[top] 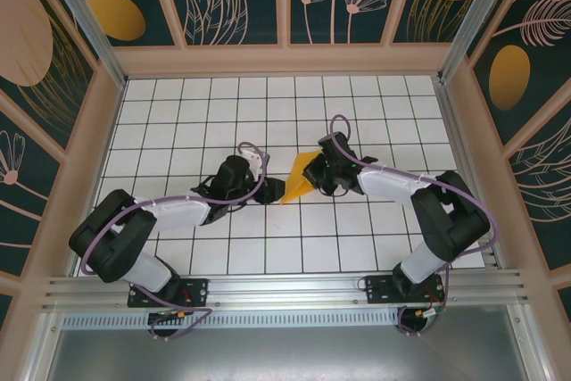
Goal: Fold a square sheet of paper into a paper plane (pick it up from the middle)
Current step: Fourth fold the wing at the center of the table.
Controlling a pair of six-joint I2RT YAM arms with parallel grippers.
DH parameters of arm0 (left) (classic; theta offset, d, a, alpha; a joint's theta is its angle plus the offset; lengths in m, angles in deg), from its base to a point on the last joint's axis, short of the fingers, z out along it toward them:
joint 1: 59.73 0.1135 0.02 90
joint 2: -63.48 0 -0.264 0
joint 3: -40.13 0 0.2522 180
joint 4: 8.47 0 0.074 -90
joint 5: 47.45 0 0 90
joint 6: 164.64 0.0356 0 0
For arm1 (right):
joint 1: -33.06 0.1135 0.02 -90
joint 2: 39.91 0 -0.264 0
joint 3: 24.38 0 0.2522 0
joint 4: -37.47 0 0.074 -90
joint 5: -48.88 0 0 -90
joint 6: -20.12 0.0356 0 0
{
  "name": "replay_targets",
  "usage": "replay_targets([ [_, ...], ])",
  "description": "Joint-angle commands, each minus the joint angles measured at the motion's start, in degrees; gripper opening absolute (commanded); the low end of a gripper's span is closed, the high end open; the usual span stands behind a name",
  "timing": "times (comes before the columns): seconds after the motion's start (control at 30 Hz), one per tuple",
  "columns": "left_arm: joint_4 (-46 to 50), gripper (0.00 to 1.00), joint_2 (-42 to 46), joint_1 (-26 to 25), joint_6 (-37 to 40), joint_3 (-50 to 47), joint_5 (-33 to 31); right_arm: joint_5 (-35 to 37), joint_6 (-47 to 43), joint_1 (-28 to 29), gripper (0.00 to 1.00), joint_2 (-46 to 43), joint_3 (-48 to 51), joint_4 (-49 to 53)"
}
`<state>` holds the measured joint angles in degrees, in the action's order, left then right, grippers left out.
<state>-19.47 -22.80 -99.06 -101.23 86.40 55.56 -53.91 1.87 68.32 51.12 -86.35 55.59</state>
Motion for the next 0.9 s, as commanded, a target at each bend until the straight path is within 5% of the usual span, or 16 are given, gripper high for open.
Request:
replay_targets([
  [0.0, -6.6, 0.67, 1.2, -0.9, 7.1, -0.6, -1.3, 2.6, 5.6, 0.5, 0.0, 0.4, -0.7, 2.3],
  [0.47, -11.6, 0.6, -11.0, -4.1, 21.8, 4.1, 1.7, 0.3, 8.7, 0.2, 0.0, 4.6, -5.6, 6.2],
  [0.87, -12.7, 0.39, -18.0, -4.1, 27.0, 6.4, 1.3, -1.7, 9.0, -0.9, 0.0, 4.6, -5.4, 5.6],
])
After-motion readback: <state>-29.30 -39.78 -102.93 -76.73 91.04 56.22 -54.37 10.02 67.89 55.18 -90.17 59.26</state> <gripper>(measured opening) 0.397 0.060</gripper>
